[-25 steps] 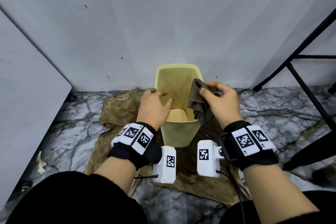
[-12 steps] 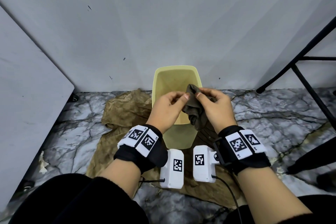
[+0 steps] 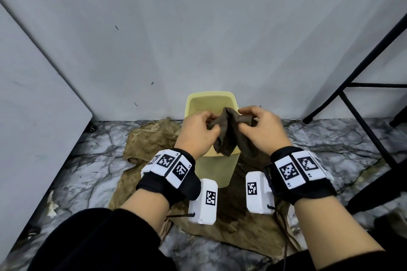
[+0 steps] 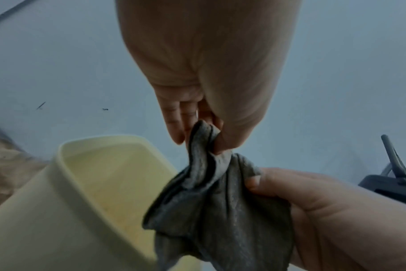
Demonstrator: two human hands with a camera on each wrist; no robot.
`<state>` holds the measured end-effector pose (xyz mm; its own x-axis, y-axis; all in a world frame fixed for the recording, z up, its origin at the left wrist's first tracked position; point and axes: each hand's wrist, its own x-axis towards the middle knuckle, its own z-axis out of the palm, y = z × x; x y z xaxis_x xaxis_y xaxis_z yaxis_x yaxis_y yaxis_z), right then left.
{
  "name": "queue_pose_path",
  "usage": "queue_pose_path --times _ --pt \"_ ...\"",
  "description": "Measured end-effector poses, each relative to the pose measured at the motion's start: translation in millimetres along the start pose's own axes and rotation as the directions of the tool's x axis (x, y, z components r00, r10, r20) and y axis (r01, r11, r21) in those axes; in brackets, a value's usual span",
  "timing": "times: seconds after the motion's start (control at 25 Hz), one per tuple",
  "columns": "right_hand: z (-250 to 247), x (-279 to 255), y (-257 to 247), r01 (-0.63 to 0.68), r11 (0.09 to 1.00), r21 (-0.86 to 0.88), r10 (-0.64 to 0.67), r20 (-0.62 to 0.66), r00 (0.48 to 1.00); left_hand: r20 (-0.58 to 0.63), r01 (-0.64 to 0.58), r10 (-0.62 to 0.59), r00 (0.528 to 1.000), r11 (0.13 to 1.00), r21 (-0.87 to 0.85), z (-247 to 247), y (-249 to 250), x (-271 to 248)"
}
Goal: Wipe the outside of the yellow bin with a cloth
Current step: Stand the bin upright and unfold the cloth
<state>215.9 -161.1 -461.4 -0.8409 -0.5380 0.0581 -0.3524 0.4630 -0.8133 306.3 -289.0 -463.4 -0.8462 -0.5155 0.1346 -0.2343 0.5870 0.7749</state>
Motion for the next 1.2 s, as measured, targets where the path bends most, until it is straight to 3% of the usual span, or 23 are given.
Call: queue_pose_path --times 0.2,0.52,0.76,0.96,1.2 --pt "-38.7 5.1 -11.6 0.092 0.978 -0.186 -0.095 -0.008 0.995 -0.075 -0.062 0.066 0.995 0.996 0.060 -30.4 19.8 15.3" --pt "-31.6 32.7 19.8 0.102 0.973 -0.205 -0.105 -0.008 0.994 -0.058 -0.071 0.076 0.995 0.994 0.084 -16.0 -17.5 42.3" --pt "-23.9 59.2 42.7 0.039 0.990 -0.136 -0.043 -0.020 0.999 -0.044 -0.064 0.065 0.997 0.997 0.041 -0.3 -32.0 85.3" --pt "-55.9 85.7 19.4 -0.049 0.986 -0.162 0.051 0.011 0.999 0.092 -0.082 0.068 0.993 0.984 0.158 -13.4 9.5 121.8" --pt "-145.5 107.9 -85.2 -0.022 0.968 -0.251 0.059 0.142 0.988 0.183 -0.039 -0.002 0.983 0.976 0.216 -84.7 118.2 149.0"
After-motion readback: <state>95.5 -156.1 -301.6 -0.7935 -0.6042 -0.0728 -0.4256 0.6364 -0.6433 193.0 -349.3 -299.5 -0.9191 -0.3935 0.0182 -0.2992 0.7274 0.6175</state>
